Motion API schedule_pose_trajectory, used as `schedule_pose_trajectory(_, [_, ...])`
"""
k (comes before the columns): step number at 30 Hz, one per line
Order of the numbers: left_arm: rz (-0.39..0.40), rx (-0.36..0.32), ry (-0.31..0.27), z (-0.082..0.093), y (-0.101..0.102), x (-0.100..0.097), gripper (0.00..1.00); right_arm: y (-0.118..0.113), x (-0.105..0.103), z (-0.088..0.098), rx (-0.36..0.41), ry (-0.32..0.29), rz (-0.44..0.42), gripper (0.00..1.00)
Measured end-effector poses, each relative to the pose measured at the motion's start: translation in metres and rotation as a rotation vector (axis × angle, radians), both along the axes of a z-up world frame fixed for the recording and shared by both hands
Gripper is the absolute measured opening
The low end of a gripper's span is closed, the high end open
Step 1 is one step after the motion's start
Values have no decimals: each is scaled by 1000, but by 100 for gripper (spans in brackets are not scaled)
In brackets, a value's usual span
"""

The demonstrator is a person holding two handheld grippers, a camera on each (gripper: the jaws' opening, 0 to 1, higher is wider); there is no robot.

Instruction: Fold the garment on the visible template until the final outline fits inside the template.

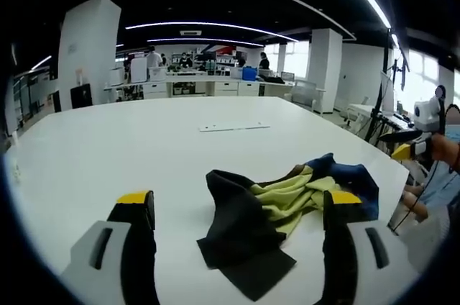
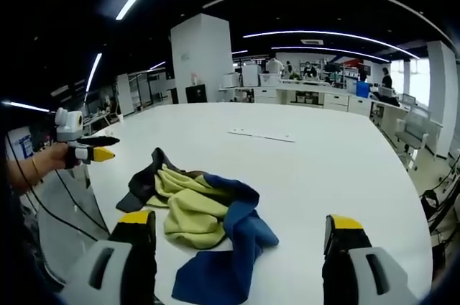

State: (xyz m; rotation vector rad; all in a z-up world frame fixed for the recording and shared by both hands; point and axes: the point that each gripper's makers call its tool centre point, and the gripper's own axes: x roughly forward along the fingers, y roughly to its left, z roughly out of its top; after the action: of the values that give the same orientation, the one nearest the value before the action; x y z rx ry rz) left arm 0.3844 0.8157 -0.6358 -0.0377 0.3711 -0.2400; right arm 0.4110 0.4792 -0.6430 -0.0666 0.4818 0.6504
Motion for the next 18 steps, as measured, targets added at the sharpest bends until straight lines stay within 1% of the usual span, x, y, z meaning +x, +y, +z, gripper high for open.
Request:
schedule_pose_trajectory(7, [-26, 12, 9, -6, 1, 9, 88, 9, 6, -3, 14, 4, 31, 93])
schedule_pose_trajectory(12, [-43, -1, 20, -12, 0, 18, 83, 17, 11, -7, 17, 9, 56, 89])
schedule_pose_trajectory(15, [-49, 9, 26, -16, 1, 23, 81, 22, 15, -8, 37, 15, 69, 85])
schedule_pose_trajectory(18, [-58, 4, 35, -20, 1, 28, 79, 26, 18, -9, 43, 15, 84, 80])
